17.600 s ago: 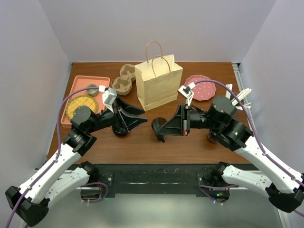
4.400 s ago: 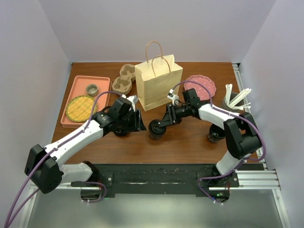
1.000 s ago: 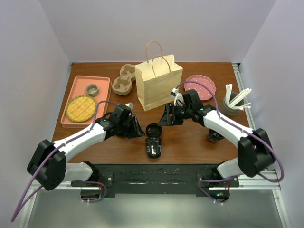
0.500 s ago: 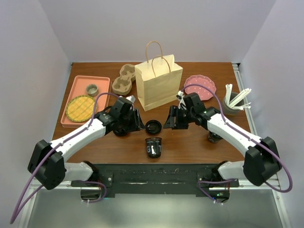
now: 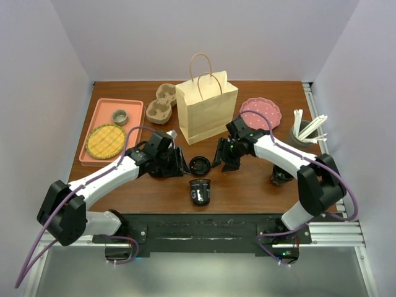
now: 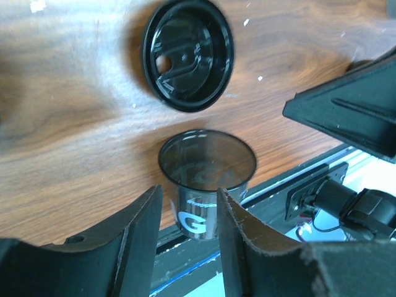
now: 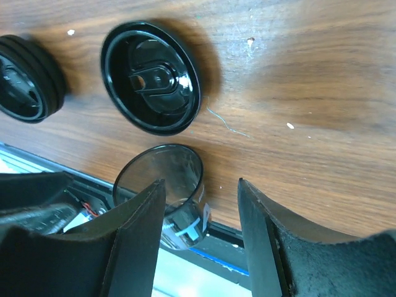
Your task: Pack the takeout coffee
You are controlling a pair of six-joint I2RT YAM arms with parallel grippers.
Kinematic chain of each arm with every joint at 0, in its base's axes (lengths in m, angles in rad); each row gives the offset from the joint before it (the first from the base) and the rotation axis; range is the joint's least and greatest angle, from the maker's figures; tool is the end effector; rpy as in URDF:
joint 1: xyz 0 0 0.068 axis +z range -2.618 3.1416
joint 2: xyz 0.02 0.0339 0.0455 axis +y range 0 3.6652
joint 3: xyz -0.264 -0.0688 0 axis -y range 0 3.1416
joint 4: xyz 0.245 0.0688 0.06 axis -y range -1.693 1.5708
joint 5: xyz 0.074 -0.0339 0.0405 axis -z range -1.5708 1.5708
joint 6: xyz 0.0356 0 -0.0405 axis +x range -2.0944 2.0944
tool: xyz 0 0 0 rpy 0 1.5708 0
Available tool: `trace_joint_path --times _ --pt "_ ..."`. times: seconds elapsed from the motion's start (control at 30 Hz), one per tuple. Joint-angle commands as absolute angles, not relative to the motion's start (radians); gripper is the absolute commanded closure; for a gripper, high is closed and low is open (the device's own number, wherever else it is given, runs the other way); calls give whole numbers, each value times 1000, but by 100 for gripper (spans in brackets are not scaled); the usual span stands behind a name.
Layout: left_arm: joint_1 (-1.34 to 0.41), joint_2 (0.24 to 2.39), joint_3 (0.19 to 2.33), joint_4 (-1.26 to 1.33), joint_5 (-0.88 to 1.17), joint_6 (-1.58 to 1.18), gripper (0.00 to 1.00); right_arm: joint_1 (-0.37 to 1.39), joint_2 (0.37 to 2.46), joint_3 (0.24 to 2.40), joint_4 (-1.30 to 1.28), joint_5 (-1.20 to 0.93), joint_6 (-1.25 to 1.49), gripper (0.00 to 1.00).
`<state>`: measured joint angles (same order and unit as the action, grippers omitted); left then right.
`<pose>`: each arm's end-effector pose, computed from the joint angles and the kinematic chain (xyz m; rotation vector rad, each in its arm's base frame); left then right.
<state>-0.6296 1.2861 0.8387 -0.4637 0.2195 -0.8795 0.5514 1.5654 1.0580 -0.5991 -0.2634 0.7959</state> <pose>0.2051 -0.1590 0.2290 -0.2338 2.6731 -0.8441 0.2595 0.1705 0.2140 0.2594 2.8439 0.7165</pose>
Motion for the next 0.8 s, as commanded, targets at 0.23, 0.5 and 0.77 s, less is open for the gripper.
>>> trace_joint_path --times 0.23,0.5,0.77 --pt "-627 1316 726 -321 376 -1023 51 604 1635 1117 -614 -291 815 45" --pt "-617 1408 839 -469 359 -1103 50 612 1646 1086 -591 -307 822 44" --pt "-614 1413 867 -485 344 -1138 51 615 1643 1060 -568 -330 860 44"
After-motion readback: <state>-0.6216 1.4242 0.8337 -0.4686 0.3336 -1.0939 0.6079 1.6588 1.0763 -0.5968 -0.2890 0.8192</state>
